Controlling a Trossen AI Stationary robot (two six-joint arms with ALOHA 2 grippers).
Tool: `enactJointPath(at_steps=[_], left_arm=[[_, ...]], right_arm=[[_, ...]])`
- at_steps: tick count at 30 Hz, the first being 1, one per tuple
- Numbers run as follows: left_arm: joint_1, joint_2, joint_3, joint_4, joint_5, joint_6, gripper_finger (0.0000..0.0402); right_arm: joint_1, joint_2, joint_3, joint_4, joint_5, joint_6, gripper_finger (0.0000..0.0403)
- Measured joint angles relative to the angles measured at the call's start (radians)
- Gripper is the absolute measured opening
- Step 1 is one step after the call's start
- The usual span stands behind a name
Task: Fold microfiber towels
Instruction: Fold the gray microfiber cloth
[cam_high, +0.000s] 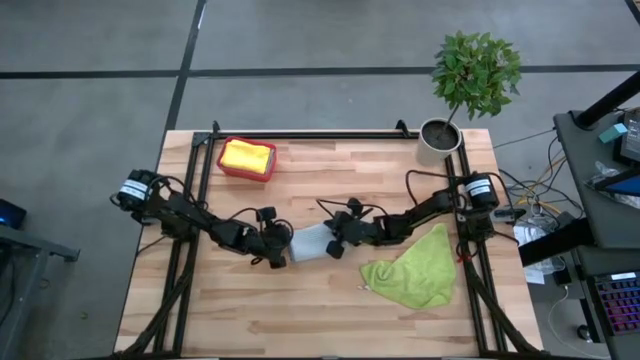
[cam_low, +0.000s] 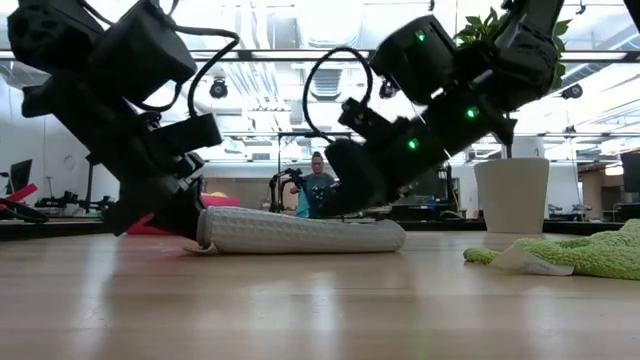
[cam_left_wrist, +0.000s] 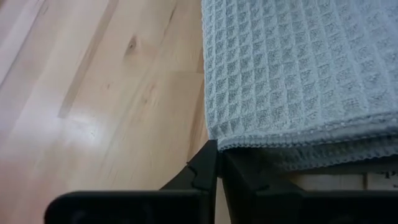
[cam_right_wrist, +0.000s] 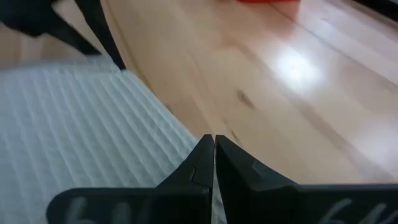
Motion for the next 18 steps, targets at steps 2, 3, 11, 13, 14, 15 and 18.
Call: enactJointPath(at_steps=[2,3,11,13,14,15,18], left_arm=[[0.0,-0.002,0.0,0.002,0.005,0.0,0.0012],[0.0,-0.002,0.0,0.002,0.005,0.0,0.0018],[0.0,-0.005,0.0,0.003,-0.008,-0.001,0.0097],[0.0,-0.013,0.0,0.0,-0.008,0.0,0.0113],[0.0,-0.018,0.0,-0.005,-0.004,0.0,0.012],[0.0,-0.028,-0.001,-0.011,0.0,0.0,0.0126],[-0.001,-0.052,-0.002,-0.022,0.004,0.029,0.0138]], right_arm=[[0.002,-0.003,0.017,0.002,-0.004,0.0,0.0009],[0.004,-0.003,0.027,0.003,-0.01,0.0,0.0009],[0.009,0.012,0.091,0.001,-0.082,-0.005,0.0009],[0.009,0.013,0.087,-0.003,-0.083,-0.006,0.0009],[0.009,0.013,0.082,-0.003,-0.082,-0.006,0.0009],[0.009,0.013,0.078,-0.004,-0.081,-0.006,0.0009],[0.004,0.013,0.075,-0.033,-0.08,-0.006,0.0009]])
